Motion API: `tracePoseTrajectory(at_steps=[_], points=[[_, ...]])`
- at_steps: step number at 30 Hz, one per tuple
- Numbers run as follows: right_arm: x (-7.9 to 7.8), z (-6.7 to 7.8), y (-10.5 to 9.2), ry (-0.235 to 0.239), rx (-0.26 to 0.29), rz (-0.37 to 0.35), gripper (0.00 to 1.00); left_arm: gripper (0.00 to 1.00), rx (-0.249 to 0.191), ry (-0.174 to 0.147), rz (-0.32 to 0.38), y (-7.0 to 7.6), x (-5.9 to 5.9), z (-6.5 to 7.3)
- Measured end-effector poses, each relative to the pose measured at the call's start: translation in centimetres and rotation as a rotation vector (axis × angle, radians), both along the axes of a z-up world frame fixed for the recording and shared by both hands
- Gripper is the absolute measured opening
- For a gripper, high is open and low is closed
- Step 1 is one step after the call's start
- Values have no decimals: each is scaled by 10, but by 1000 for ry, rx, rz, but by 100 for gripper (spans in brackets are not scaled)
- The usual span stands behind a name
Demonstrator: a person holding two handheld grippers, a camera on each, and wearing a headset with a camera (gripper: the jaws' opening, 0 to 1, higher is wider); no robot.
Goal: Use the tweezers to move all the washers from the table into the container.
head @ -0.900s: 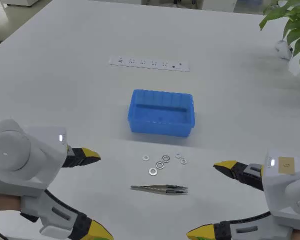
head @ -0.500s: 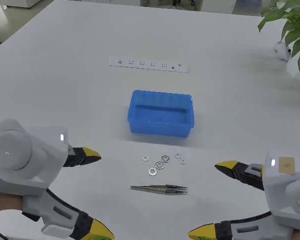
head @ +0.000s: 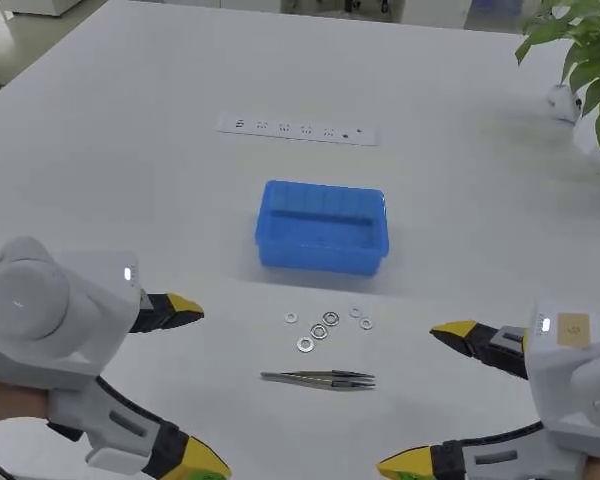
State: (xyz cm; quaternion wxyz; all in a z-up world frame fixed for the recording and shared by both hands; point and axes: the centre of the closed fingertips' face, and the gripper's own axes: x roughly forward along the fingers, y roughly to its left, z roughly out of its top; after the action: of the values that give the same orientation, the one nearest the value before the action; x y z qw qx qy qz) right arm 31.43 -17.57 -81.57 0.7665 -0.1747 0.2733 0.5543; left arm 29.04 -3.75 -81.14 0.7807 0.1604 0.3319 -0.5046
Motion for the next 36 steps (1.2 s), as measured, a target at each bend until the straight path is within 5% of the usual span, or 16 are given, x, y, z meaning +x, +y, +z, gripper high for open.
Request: tracePoseTrajectory(at_steps=[25, 36], points=[[-1, -8, -6, 7, -22, 24, 90, 97, 30, 17, -18, -3, -6, -8], [-3, -15, -6, 27, -44, 43, 93, 97, 10, 35, -4, -1, -6, -11]])
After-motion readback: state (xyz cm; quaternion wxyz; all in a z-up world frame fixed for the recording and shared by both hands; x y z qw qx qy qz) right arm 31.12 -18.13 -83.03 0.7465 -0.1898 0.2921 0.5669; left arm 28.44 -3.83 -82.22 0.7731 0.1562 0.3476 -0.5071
